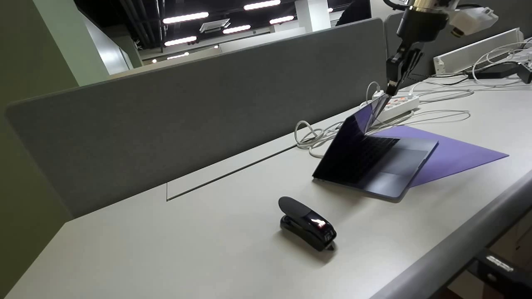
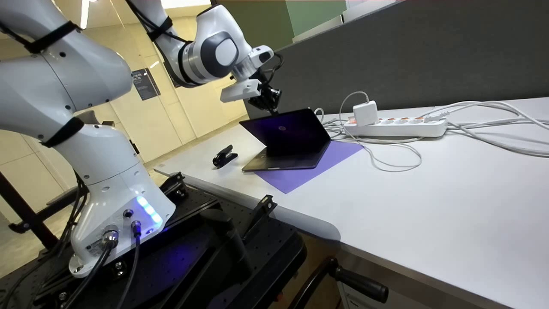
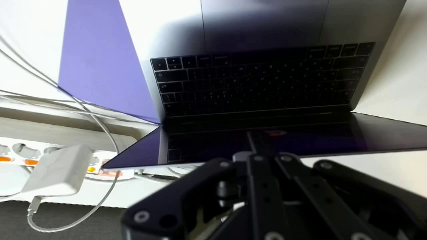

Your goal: Open the laptop

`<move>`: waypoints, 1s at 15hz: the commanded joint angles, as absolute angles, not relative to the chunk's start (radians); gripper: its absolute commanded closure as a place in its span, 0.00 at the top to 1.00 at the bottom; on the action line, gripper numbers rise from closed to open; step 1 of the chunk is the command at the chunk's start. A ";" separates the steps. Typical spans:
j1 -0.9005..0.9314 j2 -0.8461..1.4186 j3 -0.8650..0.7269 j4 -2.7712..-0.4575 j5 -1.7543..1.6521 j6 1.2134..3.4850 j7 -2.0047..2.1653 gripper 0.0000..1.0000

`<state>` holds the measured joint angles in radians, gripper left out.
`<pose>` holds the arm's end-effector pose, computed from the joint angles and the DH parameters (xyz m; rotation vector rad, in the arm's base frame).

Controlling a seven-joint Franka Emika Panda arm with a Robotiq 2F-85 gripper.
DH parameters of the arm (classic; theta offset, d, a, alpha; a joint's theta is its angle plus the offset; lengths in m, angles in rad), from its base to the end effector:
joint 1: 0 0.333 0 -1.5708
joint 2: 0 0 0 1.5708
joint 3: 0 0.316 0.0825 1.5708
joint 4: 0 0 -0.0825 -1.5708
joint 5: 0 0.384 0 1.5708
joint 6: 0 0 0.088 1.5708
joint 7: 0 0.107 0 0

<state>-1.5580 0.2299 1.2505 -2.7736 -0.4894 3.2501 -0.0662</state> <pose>0.4085 -0.0624 0.2437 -2.9673 -0.3042 -0.7076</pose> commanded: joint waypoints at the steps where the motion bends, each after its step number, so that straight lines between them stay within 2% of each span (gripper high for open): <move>1: -1.509 0.235 1.205 -2.758 -0.470 3.240 -0.065 0.00; 15: -1.281 0.324 0.993 -2.669 -0.459 3.245 -0.097 0.00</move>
